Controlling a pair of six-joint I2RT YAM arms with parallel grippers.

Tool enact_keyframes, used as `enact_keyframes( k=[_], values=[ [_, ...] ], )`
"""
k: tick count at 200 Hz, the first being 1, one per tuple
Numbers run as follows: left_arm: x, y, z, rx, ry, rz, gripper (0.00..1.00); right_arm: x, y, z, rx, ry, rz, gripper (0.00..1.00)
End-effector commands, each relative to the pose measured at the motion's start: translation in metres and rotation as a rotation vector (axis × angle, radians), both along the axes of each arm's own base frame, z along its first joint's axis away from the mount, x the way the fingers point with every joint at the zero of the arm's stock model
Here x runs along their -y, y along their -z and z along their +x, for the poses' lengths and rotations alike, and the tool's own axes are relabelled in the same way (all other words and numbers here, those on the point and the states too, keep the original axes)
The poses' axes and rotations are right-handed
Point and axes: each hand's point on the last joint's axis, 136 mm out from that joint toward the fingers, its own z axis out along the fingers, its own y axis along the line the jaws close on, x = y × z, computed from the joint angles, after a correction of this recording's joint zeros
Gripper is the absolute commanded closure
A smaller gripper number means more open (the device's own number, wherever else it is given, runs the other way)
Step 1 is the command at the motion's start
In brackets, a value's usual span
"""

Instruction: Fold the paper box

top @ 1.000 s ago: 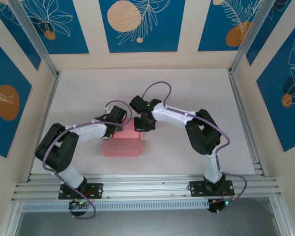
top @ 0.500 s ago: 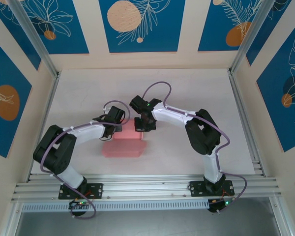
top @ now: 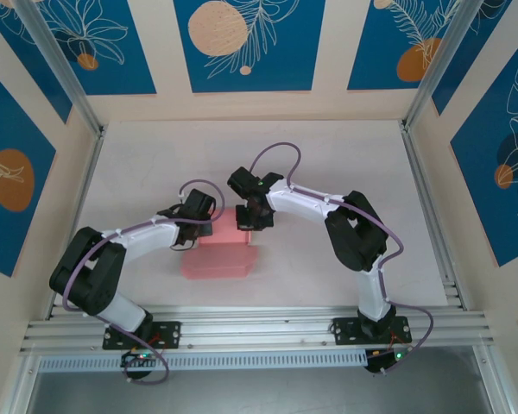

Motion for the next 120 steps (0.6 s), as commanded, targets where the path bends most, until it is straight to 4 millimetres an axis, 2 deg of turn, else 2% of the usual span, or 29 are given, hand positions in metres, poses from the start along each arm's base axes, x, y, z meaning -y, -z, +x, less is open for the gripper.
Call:
enact_keyframes(
  k=[1,17,58,76,92,120],
  values=[
    [-0.017,0.005,-0.007,-0.022,-0.027,0.044,0.61,-0.007,-0.006,0.005,0.013,-0.005,0.024,1.0],
    [-0.022,0.002,-0.004,-0.004,-0.043,0.063,0.69,-0.007,-0.005,0.004,0.012,-0.006,0.023,1.0],
    [-0.028,0.004,0.003,0.011,-0.067,0.088,0.81,-0.007,-0.006,0.004,0.014,-0.007,0.024,1.0],
    [-0.028,0.005,0.007,0.025,-0.084,0.075,0.81,-0.008,-0.005,0.003,0.011,-0.01,0.023,1.0],
    [-0.024,0.003,0.012,0.043,-0.09,0.043,0.71,-0.008,-0.003,0.002,0.006,-0.011,0.019,1.0],
    [-0.012,-0.006,0.02,0.08,-0.073,-0.022,0.69,-0.006,-0.002,0.002,0.005,-0.005,0.013,1.0]
  ],
)
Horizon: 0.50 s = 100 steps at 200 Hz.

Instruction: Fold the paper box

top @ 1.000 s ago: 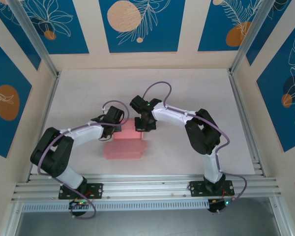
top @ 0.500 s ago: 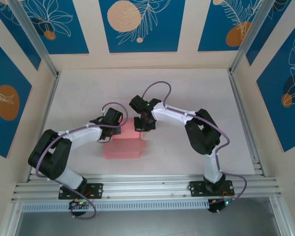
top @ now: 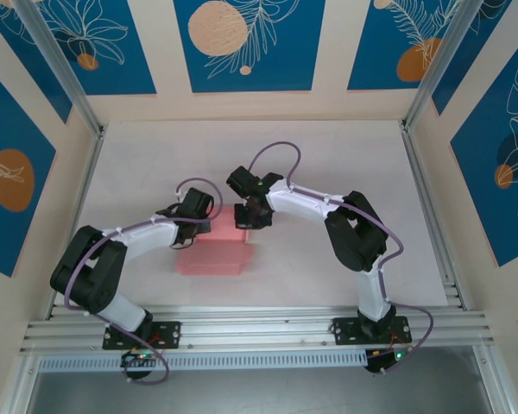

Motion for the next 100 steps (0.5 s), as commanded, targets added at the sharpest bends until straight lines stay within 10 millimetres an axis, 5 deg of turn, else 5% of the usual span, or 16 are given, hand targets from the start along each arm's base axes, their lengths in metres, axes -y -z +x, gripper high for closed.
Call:
enact_keyframes(
  k=[1,100],
  values=[
    [-0.0037,-0.0034,0.0079,0.032,-0.028,-0.024,0.69,0.0003,0.0001,-0.0024,-0.017,-0.004,-0.01,1.0],
    [-0.0067,-0.0084,0.0132,0.066,-0.039,-0.014,0.75,-0.0021,0.0034,-0.0049,-0.028,-0.012,-0.006,1.0]
  ],
)
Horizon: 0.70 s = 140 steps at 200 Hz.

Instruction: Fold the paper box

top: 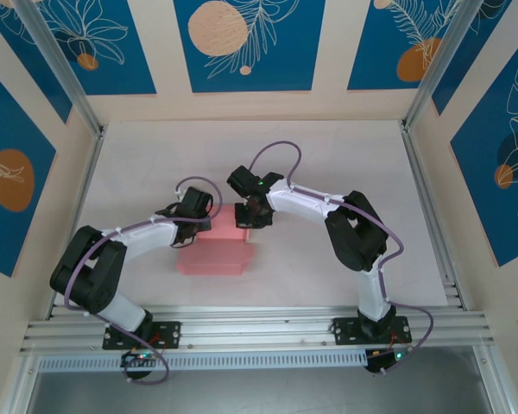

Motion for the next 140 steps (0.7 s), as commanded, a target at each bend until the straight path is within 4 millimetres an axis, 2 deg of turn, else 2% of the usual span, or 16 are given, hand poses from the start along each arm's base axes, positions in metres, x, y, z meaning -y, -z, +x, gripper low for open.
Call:
enact_keyframes(
  k=[1,29,71,99,119,140],
  values=[
    [-0.01,-0.004,0.007,0.036,-0.04,0.013,0.76,-0.003,0.003,-0.007,-0.035,-0.016,-0.004,1.0],
    [-0.031,0.002,0.007,0.038,-0.127,0.095,1.0,-0.003,0.002,-0.009,-0.034,-0.015,-0.004,1.0],
    [-0.06,0.018,-0.007,-0.03,-0.252,0.215,1.0,-0.005,0.006,-0.013,-0.036,-0.01,-0.021,1.0],
    [-0.075,0.018,-0.016,-0.016,-0.354,0.247,1.0,0.001,0.013,-0.02,-0.048,0.001,-0.079,1.0],
    [-0.072,0.02,-0.014,-0.016,-0.355,0.225,1.0,0.007,0.016,-0.021,-0.043,0.012,-0.121,1.0],
    [-0.052,0.024,-0.009,-0.035,-0.298,0.114,0.97,0.023,0.018,-0.017,-0.026,0.021,-0.224,1.0]
  ],
)
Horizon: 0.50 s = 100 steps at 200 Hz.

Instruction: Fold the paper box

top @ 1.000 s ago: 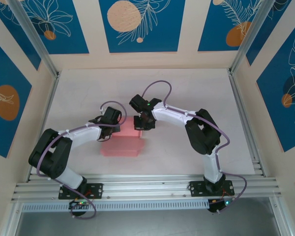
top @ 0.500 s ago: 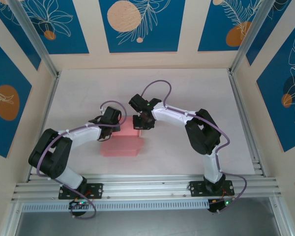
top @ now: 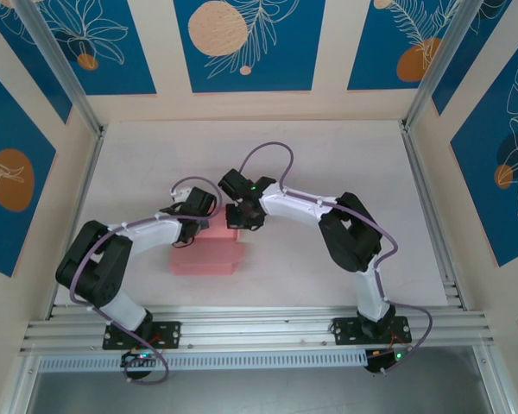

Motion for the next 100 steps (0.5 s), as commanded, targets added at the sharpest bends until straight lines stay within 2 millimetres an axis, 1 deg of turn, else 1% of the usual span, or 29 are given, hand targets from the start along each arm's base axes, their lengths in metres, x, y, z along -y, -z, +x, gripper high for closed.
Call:
enact_keyframes(
  k=[1,11,25,48,57,69,74,81,92,100],
  values=[
    [-0.025,0.019,-0.011,-0.044,-0.118,0.011,0.97,0.048,0.017,-0.023,-0.092,0.041,-0.252,1.0],
    [-0.011,0.02,-0.009,-0.041,-0.075,-0.058,0.93,0.055,0.017,-0.02,-0.08,0.041,-0.309,1.0],
    [0.001,0.019,-0.009,-0.044,-0.038,-0.126,0.88,0.064,0.017,-0.018,-0.075,0.029,-0.379,1.0],
    [0.007,0.022,-0.011,-0.059,-0.029,-0.158,0.83,0.072,0.026,-0.016,-0.098,0.001,-0.485,1.0],
    [0.01,0.023,-0.011,-0.062,-0.024,-0.18,0.74,0.074,0.029,-0.016,-0.105,-0.011,-0.524,1.0],
    [0.018,0.022,-0.009,-0.062,-0.007,-0.228,0.55,0.078,0.033,-0.014,-0.107,-0.017,-0.572,1.0],
    [0.022,0.021,-0.009,-0.061,0.002,-0.246,0.51,0.079,0.034,-0.013,-0.109,-0.019,-0.585,1.0],
    [0.026,0.017,-0.009,-0.058,0.011,-0.269,0.47,0.079,0.036,-0.013,-0.11,-0.024,-0.596,1.0],
    [0.03,0.009,-0.008,-0.042,0.026,-0.3,0.46,0.079,0.036,-0.011,-0.11,-0.026,-0.597,1.0],
    [0.03,0.001,-0.008,-0.029,0.033,-0.312,0.42,0.078,0.036,-0.01,-0.113,-0.033,-0.589,1.0]
  ],
)
